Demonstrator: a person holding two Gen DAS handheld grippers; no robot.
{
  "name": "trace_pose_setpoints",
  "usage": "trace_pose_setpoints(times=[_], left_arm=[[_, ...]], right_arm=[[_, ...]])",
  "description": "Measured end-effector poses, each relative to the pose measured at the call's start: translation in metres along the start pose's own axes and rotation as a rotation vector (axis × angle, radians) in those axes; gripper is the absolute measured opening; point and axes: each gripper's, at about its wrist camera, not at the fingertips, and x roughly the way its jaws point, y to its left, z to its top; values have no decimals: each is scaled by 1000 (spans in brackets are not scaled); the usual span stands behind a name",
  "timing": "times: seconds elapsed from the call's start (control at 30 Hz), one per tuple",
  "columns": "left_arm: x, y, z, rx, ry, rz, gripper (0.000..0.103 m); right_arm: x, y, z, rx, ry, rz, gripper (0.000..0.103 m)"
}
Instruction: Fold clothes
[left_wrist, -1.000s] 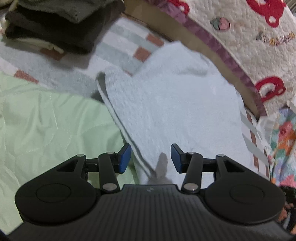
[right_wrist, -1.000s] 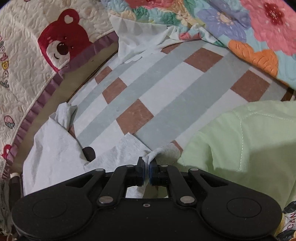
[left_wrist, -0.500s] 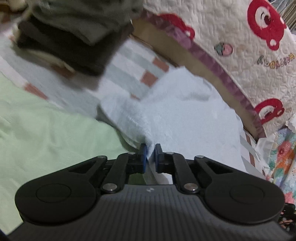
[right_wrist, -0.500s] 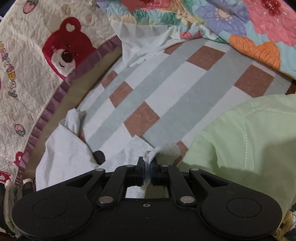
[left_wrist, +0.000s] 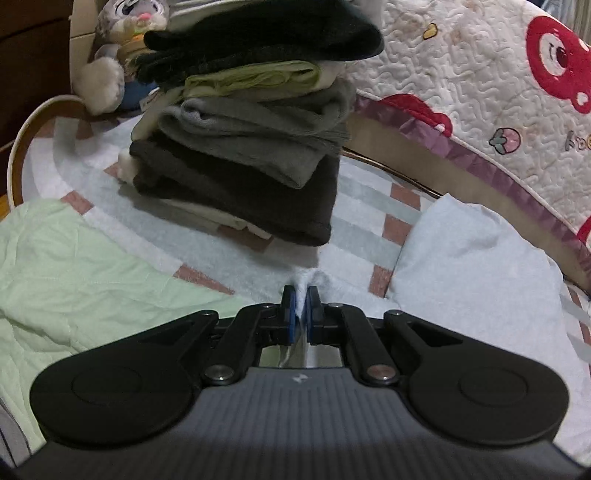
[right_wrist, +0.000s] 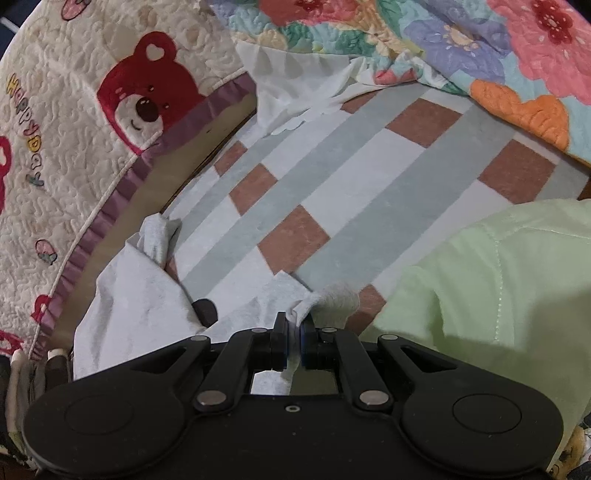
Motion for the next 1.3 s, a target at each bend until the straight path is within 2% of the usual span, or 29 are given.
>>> trace_pose_setpoints(times=[0.17, 0.27, 0.3, 0.37, 0.4, 0.47, 0.5, 0.53, 0.6, 0.67, 0.77, 0.83, 0.9, 1.0, 1.1, 1.17, 1.23, 1.3], left_arm=[[4, 12, 1, -7, 12, 109, 4], [7, 20, 2, -11, 21, 177, 7], [13, 18, -3, 7, 40, 236, 13], [19, 10, -16, 72, 66, 316, 13], [17, 7, -19, 89, 71, 307, 16], [7, 2, -22, 99, 72, 250, 23], [1, 1, -21, 98, 75, 215, 26], [-5, 1, -19, 96, 83, 176, 30], [-16, 1, -16, 63, 120, 78, 33], [-23, 1, -16, 19, 180, -44, 37], [-22, -6, -25, -27, 309, -189, 38], [-18, -8, -32, -46, 355, -218, 43], [-14, -9, -39, -65, 394, -237, 44], [-9, -11, -49, -88, 439, -257, 44], [-3, -10, -51, -96, 436, -249, 44], [1, -8, -51, -103, 433, -244, 45], [5, -7, -51, -110, 430, -239, 45], [9, -6, -53, -114, 430, -235, 45]], right_arm=[[-19, 15, -3, -77, -91, 28, 6], [-9, 17, -3, -102, -63, -54, 6], [-4, 16, -3, -100, -47, -81, 6], [1, 12, -1, -80, -24, -122, 11], [-2, 11, 0, -71, -34, -138, 16], [-16, 15, -1, -84, -96, -144, 17], [-27, 22, -4, -112, -140, -144, 29], [-37, 31, -7, -150, -178, -140, 34], [-54, 61, -18, -294, -210, -72, 35], [-61, 98, -39, -446, -150, 57, 38], [-48, 147, -86, -637, 69, 278, 41], [-36, 176, -131, -781, 212, 356, 41], [-27, 199, -183, -957, 289, 392, 41], [-21, 221, -249, -1183, 343, 453, 41], [-16, 236, -293, -1338, 386, 510, 42], [-14, 244, -311, -1375, 404, 537, 47], [-7, 251, -320, -1353, 429, 549, 54], [2, 255, -325, -1309, 446, 556, 56]])
